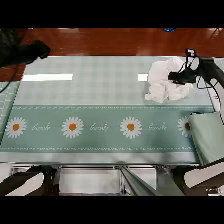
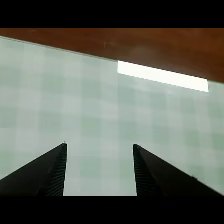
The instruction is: Fold the shirts.
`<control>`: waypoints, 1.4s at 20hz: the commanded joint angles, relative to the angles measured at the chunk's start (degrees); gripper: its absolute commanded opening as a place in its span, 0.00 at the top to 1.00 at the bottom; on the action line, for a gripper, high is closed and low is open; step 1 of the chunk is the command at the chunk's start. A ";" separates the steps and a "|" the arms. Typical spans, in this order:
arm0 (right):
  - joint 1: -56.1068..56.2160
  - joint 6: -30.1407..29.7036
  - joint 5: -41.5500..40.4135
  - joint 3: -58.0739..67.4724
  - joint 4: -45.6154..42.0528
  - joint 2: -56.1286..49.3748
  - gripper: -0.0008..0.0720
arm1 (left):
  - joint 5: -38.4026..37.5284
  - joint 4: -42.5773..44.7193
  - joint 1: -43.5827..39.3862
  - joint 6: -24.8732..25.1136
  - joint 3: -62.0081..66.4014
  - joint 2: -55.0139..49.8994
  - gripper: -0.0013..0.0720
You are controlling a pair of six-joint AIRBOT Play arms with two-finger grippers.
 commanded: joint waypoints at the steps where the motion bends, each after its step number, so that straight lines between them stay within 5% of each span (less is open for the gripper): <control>1: 0.90 -6.67 5.79 10.01 6.49 3.98 0.96 | -12.39 0.00 5.16 3.74 -0.24 8.74 0.29; 5: 4.15 -7.82 5.03 19.96 7.67 12.87 0.96 | -22.47 -2.58 4.90 4.00 -13.42 20.35 0.29; 11: 12.00 -9.60 3.61 30.88 7.76 24.37 0.96 | -19.56 -7.17 3.67 2.78 -33.14 32.26 0.29; 21: 34.82 -11.54 9.25 29.66 12.04 31.85 0.96 | -14.29 -13.81 3.67 1.86 -34.62 32.96 0.29; 28: 41.86 -6.49 13.73 17.79 13.90 31.45 0.96 | -14.47 -13.75 3.67 2.95 -34.62 32.96 0.29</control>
